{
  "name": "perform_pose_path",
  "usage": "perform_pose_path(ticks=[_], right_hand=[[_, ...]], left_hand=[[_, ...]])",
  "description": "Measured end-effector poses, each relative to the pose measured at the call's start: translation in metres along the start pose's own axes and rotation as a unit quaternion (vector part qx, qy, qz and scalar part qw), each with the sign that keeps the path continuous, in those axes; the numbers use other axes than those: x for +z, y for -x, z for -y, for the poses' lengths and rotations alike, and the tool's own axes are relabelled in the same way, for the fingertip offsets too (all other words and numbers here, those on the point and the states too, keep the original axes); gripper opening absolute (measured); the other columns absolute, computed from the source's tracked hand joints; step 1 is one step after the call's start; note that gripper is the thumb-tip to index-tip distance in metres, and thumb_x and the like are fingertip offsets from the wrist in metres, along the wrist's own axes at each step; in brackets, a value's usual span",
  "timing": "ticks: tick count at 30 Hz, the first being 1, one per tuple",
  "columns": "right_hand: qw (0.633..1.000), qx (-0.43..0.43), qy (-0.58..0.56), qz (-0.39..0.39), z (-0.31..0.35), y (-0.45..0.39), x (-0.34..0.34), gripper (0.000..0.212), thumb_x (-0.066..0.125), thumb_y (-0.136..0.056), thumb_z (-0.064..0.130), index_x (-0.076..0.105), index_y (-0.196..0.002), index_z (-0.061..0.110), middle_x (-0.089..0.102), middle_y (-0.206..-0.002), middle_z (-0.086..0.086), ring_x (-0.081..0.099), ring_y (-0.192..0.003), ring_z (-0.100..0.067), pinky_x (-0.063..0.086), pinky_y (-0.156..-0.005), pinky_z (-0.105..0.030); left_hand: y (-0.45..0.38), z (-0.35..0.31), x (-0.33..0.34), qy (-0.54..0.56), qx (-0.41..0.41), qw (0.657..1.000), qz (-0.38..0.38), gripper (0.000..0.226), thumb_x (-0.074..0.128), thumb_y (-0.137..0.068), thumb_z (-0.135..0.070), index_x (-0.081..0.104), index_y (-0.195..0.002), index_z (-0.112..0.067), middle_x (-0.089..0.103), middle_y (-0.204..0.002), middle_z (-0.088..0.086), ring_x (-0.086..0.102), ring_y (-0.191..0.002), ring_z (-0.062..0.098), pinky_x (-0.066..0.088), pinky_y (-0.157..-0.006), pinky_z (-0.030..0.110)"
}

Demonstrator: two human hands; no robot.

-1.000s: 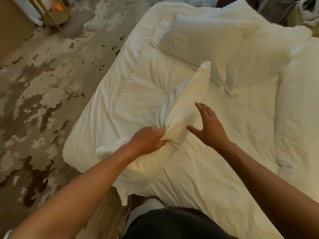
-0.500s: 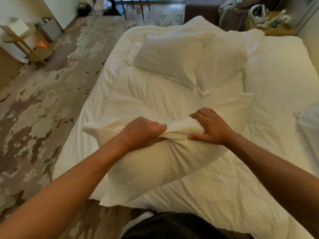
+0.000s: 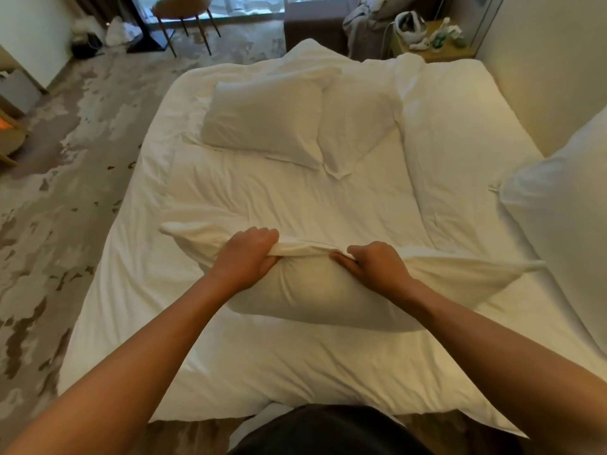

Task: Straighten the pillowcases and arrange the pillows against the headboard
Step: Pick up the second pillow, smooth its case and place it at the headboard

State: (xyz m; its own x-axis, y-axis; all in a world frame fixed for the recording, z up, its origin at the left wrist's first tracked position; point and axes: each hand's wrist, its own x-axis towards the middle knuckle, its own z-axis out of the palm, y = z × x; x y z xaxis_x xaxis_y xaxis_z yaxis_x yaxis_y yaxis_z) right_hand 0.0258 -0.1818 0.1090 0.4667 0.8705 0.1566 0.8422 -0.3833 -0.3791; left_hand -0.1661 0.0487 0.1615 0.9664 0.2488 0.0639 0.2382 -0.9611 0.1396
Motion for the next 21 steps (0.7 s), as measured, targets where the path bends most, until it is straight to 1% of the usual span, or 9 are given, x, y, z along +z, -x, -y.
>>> perform_pose_path(ticks=[2,5,9,11,13,15,17,19,21], right_hand=[[1.000,0.020,-0.012,0.000,0.005,0.003,-0.010,0.061,0.050,-0.102,0.056,0.032,-0.057,0.019,0.029,-0.043,0.005,0.038,-0.043,-0.019,0.034,-0.048,-0.034],[0.999,0.041,-0.003,0.008,0.010,0.009,-0.025,0.059,0.053,-0.102,0.053,0.033,-0.057,0.021,0.030,-0.045,0.007,0.040,-0.046,-0.019,0.031,-0.050,-0.033],[0.996,0.091,0.011,0.008,0.000,0.025,-0.052,0.054,0.058,-0.101,0.050,0.039,-0.059,0.021,0.036,-0.047,0.007,0.046,-0.051,-0.024,0.030,-0.054,-0.033],[0.992,0.125,0.019,0.000,-0.011,0.036,-0.066,0.052,0.059,-0.101,0.049,0.047,-0.061,0.018,0.047,-0.051,0.003,0.052,-0.055,-0.026,0.035,-0.055,-0.035],[0.987,0.160,0.027,-0.007,-0.024,0.051,-0.081,0.054,0.059,-0.101,0.050,0.052,-0.062,0.014,0.050,-0.054,0.000,0.053,-0.056,-0.026,0.043,-0.056,-0.039],[0.983,0.179,0.038,-0.012,-0.039,0.066,-0.094,0.056,0.058,-0.101,0.051,0.052,-0.062,0.012,0.049,-0.054,-0.001,0.055,-0.057,-0.029,0.046,-0.059,-0.041],[0.981,0.186,0.043,-0.023,-0.059,0.079,-0.106,0.057,0.060,-0.101,0.051,0.048,-0.061,0.013,0.044,-0.052,0.001,0.049,-0.055,-0.029,0.045,-0.058,-0.041],[0.983,0.176,0.041,-0.032,-0.082,0.087,-0.121,0.056,0.061,-0.100,0.050,0.044,-0.060,0.015,0.040,-0.051,0.002,0.042,-0.052,-0.026,0.045,-0.057,-0.041],[0.986,0.161,0.042,-0.032,-0.108,0.090,-0.135,0.056,0.061,-0.101,0.050,0.045,-0.060,0.014,0.040,-0.051,0.001,0.042,-0.053,-0.027,0.046,-0.058,-0.043]], left_hand=[[-0.012,-0.003,0.006,0.017,-0.003,1.000,0.011,0.022,0.055,-0.097,-0.040,0.055,-0.102,-0.018,0.059,-0.095,0.001,0.057,-0.085,0.026,0.047,-0.074,0.041],[-0.033,-0.020,0.017,0.040,0.026,0.998,0.034,0.032,0.056,-0.097,-0.045,0.058,-0.118,-0.021,0.060,-0.112,0.001,0.057,-0.100,0.024,0.047,-0.087,0.044],[-0.059,-0.058,0.035,0.058,0.068,0.995,0.048,0.024,0.046,-0.102,-0.040,0.055,-0.111,-0.019,0.058,-0.108,0.002,0.055,-0.097,0.027,0.044,-0.083,0.044],[-0.072,-0.078,0.041,0.086,0.077,0.992,0.045,0.018,0.044,-0.104,-0.035,0.053,-0.110,-0.020,0.058,-0.106,0.001,0.054,-0.095,0.027,0.044,-0.082,0.043],[-0.084,-0.100,0.045,0.105,0.090,0.990,0.031,0.016,0.044,-0.104,-0.032,0.054,-0.109,-0.020,0.059,-0.104,0.001,0.054,-0.092,0.027,0.045,-0.080,0.044],[-0.094,-0.125,0.046,0.111,0.104,0.988,0.011,0.017,0.045,-0.104,-0.032,0.056,-0.107,-0.020,0.060,-0.102,0.002,0.055,-0.089,0.027,0.045,-0.077,0.043],[-0.105,-0.151,0.045,0.112,0.107,0.988,-0.009,0.016,0.047,-0.102,-0.032,0.057,-0.106,-0.019,0.061,-0.101,0.002,0.056,-0.089,0.028,0.045,-0.075,0.042],[-0.117,-0.175,0.044,0.105,0.098,0.989,-0.024,0.016,0.048,-0.102,-0.032,0.058,-0.106,-0.019,0.061,-0.101,0.003,0.056,-0.090,0.029,0.046,-0.076,0.043],[-0.131,-0.200,0.044,0.095,0.082,0.991,-0.035,0.017,0.047,-0.102,-0.032,0.058,-0.106,-0.020,0.061,-0.101,0.003,0.056,-0.091,0.029,0.046,-0.078,0.044]])
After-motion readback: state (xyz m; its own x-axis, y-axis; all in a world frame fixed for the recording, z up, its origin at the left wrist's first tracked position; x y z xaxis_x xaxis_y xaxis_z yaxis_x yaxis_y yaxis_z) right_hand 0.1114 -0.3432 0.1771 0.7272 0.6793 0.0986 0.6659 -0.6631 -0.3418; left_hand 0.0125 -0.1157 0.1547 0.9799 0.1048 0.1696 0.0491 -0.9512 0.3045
